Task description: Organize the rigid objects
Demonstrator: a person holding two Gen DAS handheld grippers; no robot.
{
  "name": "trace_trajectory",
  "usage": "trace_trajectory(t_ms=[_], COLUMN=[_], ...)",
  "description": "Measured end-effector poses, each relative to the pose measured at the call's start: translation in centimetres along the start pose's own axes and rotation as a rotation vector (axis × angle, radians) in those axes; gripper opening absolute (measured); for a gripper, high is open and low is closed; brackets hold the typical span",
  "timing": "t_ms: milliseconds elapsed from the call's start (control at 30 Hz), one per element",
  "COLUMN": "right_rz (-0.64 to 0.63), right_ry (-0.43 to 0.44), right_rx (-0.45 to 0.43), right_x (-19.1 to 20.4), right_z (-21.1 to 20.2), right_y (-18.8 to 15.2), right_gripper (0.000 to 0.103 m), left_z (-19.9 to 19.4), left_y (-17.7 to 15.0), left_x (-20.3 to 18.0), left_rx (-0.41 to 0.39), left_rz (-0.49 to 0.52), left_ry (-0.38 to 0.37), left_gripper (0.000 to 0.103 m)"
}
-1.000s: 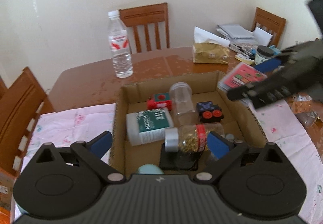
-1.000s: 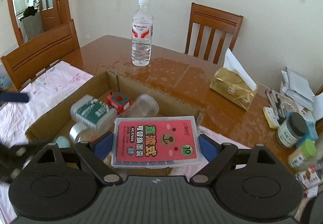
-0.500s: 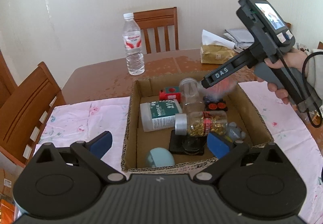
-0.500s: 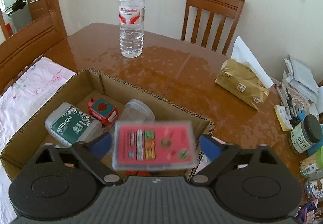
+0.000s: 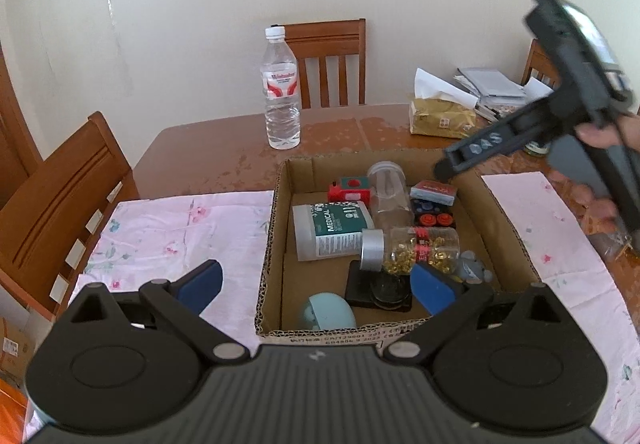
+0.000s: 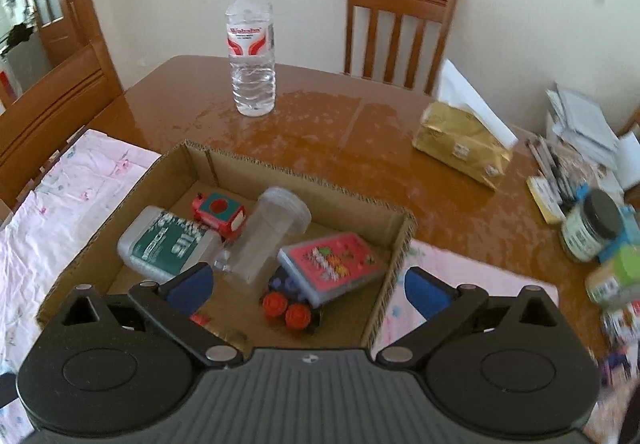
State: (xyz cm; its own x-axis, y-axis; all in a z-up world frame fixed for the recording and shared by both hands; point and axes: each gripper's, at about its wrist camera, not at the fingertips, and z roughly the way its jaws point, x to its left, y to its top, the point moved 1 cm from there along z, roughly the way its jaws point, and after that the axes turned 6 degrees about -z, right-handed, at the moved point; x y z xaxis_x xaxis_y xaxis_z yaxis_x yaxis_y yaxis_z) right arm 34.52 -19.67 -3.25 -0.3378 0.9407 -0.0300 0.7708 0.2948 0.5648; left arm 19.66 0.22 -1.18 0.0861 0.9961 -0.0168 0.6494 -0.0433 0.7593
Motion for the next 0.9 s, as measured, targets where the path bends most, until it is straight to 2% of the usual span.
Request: trace_trajectory(t_ms=[167, 367, 567, 900], right_rz=[0.076, 0.132, 0.212, 0.261], right_ry=[-0.09, -0.192, -0.195, -0.222], right_rx=[0.051, 0.047, 0.046, 0.032], right_x=[1.4, 4.4, 6.6, 7.6], right_z=[-4.1, -9.1, -11.9, -13.1], right_y=[-2.1, -5.7, -8.0, -8.8], right_gripper=[0.103, 0.103, 0.103, 0.103], left_z=[-0.5, -1.2, -2.3, -2.9], left_y=[0.6, 1.5, 1.8, 1.8], left_x=[0.6, 0.6, 0.5, 0.7], left_rx=[0.03, 0.082, 0.107, 0.128], left_rz=[-0.043, -0.044, -0.031, -0.023], left_ry=[-0.006, 0.057, 0.041, 0.035], left_gripper=[0.1, 0.1, 0.1, 0.1])
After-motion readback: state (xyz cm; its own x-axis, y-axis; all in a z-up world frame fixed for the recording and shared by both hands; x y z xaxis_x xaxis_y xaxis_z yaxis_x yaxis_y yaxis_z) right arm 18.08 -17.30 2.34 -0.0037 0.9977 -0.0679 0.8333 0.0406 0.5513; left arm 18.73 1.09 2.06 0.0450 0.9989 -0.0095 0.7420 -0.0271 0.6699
